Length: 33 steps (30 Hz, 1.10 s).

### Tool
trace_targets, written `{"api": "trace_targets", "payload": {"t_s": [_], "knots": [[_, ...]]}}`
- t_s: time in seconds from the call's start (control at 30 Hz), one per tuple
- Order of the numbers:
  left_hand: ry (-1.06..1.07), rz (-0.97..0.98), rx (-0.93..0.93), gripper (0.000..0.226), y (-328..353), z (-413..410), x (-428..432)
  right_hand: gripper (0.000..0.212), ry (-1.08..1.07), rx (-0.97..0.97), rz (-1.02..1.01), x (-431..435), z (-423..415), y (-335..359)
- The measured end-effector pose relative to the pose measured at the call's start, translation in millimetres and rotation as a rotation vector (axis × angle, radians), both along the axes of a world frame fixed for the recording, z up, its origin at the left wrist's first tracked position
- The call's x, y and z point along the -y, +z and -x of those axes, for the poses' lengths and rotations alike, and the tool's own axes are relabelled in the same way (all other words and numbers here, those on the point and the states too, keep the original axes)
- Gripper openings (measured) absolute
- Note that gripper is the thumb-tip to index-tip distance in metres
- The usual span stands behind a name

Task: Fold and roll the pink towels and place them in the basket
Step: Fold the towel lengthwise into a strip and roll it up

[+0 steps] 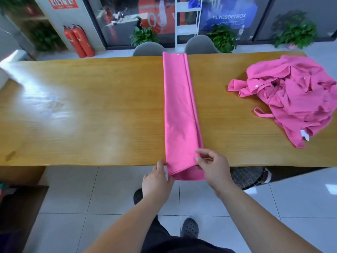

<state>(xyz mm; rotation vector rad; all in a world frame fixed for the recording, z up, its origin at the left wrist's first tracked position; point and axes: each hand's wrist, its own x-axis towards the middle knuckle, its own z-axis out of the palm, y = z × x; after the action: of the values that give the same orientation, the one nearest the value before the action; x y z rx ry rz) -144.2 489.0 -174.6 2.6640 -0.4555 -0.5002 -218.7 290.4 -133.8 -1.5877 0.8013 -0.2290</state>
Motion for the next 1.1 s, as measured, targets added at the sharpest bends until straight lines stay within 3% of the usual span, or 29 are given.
{"api": "trace_targets", "payload": {"t_s": [0.1, 0.2, 0.27, 0.37, 0.43, 0.53, 0.7, 0.87, 0.93, 1.1], "knots": [[0.023, 0.012, 0.027, 0.041, -1.7, 7.2, -1.5, 0.022, -0.001, -0.064, 0.222, 4.5, 12.1, -7.3], [0.010, -0.017, -0.010, 0.044, -9.1, 10.5, -2.2, 0.025, -0.042, -0.304, 0.121, 7.4, 25.2, -30.3], [0.029, 0.002, -0.034, 0.044, -10.3, 11.6, -1.5, 0.022, -0.043, -0.259, 0.109, 4.9, 23.1, -28.7], [0.096, 0.086, -0.090, 0.045, -6.7, 13.0, -1.6, 0.020, -0.048, -0.041, 0.180, -1.7, 25.3, -14.2], [0.133, 0.132, -0.129, 0.044, -5.7, 13.2, -2.3, 0.021, -0.039, -0.086, 0.210, -3.9, 32.9, -18.5], [0.220, 0.209, -0.242, 0.043, -13.8, 14.8, -3.8, 0.025, -0.082, -0.297, 0.101, -1.0, 43.1, -42.8], [0.345, 0.334, -0.435, 0.039, -26.0, 14.4, -8.2, 0.021, -0.121, -0.306, -0.040, 0.2, 44.2, -57.0], [0.556, 0.533, -0.679, 0.043, -30.2, 4.6, -9.8, 0.019, -0.087, -0.415, -0.001, 6.0, 46.6, -59.1], [0.619, 0.630, -0.708, 0.039, -30.1, 0.6, -8.2, 0.011, -0.050, -0.449, 0.002, 8.0, 45.1, -57.6], [0.600, 0.638, -0.654, 0.028, -30.9, -3.1, -0.7, 0.021, -0.038, -0.290, -0.173, 3.6, 31.7, -55.3]]}}
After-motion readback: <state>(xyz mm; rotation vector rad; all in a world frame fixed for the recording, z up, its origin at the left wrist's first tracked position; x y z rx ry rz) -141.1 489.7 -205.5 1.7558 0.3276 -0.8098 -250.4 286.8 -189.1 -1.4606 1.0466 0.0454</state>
